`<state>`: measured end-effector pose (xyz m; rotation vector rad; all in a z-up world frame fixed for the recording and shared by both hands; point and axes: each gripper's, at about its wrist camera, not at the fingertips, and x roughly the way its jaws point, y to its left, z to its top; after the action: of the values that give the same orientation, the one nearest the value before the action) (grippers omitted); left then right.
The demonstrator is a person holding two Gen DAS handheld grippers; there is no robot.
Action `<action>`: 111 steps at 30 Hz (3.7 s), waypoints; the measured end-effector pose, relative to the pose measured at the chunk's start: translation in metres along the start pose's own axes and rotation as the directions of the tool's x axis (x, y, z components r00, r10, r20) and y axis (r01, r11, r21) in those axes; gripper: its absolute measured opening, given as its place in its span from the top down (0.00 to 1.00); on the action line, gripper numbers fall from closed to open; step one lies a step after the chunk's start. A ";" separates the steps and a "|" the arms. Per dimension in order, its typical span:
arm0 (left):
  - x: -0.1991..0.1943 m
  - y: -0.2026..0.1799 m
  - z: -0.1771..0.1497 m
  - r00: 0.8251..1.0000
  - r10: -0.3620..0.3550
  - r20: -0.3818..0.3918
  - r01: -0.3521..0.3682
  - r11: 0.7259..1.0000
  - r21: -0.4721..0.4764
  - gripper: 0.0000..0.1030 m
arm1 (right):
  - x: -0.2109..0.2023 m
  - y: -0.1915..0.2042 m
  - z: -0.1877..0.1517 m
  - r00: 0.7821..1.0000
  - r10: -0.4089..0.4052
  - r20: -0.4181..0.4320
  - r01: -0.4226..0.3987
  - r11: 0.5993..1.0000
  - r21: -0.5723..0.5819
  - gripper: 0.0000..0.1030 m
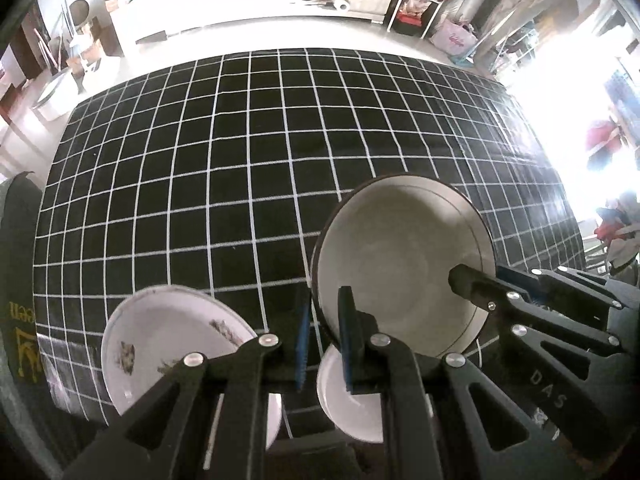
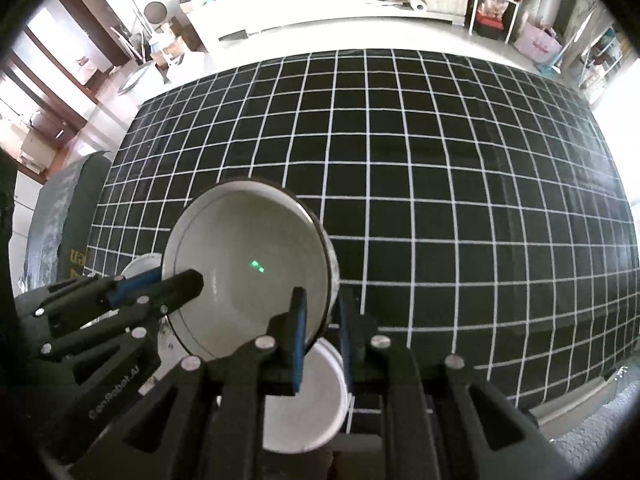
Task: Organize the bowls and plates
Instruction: 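Lower the speckled bowl into the white bowls and open both tools, then close both tools on the sides of the nested bowl stack, then lift the bowl stack and carry it over the plate stack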
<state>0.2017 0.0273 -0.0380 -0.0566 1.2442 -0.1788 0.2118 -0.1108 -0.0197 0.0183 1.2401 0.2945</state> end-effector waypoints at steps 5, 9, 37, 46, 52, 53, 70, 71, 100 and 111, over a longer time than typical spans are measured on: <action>-0.007 -0.007 -0.030 1.000 0.002 -0.002 -0.002 1.000 0.010 0.89 | -0.002 0.001 -0.021 1.000 0.001 -0.007 -0.001 1.000 0.008 0.82; -0.007 -0.013 -0.053 1.000 0.014 -0.011 -0.013 1.000 0.025 0.89 | -0.006 -0.006 -0.039 1.000 0.000 -0.025 0.000 1.000 0.010 0.82; 0.022 -0.007 -0.107 0.997 -0.008 -0.074 0.006 1.000 -0.022 0.88 | 0.018 -0.011 -0.078 0.994 -0.018 -0.109 0.016 1.000 -0.014 0.82; 0.023 -0.008 -0.107 0.998 -0.003 -0.068 0.002 1.000 -0.018 0.87 | 0.015 -0.012 -0.080 0.995 -0.023 -0.093 0.020 0.999 -0.033 0.81; 0.017 -0.010 -0.108 0.999 -0.004 -0.032 0.004 1.000 0.008 0.87 | 0.007 -0.014 -0.081 0.998 -0.021 -0.062 0.019 0.999 -0.036 0.80; 0.013 -0.011 -0.109 1.000 0.001 -0.015 -0.001 1.000 0.021 0.87 | 0.004 -0.014 -0.081 0.998 -0.024 -0.051 0.022 0.999 -0.041 0.80; -0.029 0.019 -0.124 0.979 -0.171 0.111 0.168 0.985 0.038 0.57 | -0.036 -0.043 -0.090 0.987 0.128 0.096 -0.138 0.985 0.103 0.25; -0.028 0.020 -0.126 0.976 -0.186 0.112 0.183 0.983 0.031 0.54 | -0.036 -0.044 -0.091 0.987 0.127 0.102 -0.138 0.984 0.111 0.23; 0.077 0.004 -0.117 0.964 -0.256 -0.065 0.262 0.961 0.092 0.37 | 0.053 -0.061 -0.082 0.948 0.312 -0.064 -0.289 0.926 0.241 0.15; 0.106 -0.007 -0.121 0.969 -0.228 -0.092 0.236 0.967 0.097 0.37 | 0.066 -0.059 -0.082 0.924 0.374 -0.075 -0.343 0.901 0.265 0.15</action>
<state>0.1197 0.0094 -0.1752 -0.1035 1.3042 -0.4549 0.1667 -0.1640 -0.1187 0.4569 1.3897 0.4646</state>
